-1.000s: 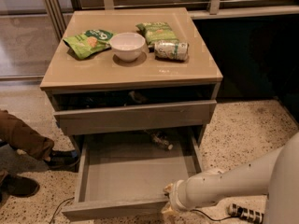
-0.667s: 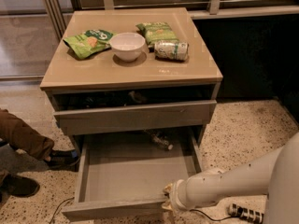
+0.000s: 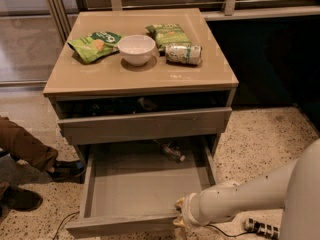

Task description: Close middle drawer

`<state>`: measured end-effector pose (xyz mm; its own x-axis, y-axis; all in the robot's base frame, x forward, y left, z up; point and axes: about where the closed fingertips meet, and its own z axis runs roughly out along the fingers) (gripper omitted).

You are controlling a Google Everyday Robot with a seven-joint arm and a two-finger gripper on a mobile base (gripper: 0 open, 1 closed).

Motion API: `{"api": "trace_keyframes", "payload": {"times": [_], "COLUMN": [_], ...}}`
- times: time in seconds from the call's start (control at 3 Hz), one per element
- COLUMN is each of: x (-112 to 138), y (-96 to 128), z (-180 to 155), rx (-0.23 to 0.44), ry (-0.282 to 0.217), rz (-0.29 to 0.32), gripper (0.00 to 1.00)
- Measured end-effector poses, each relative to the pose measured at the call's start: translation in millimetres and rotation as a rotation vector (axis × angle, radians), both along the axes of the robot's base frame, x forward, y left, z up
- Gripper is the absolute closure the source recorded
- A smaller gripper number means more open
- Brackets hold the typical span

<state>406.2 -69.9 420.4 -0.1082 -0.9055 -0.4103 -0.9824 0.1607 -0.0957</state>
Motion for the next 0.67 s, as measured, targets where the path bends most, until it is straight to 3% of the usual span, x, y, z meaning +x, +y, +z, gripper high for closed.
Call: {"api": "trace_keyframes", "payload": {"times": [0.67], "x": [24], "y": [-5], "z": [-1], "rx": [-0.009], "ry": [-0.036], "rz": [-0.03], "gripper": [1.0]}}
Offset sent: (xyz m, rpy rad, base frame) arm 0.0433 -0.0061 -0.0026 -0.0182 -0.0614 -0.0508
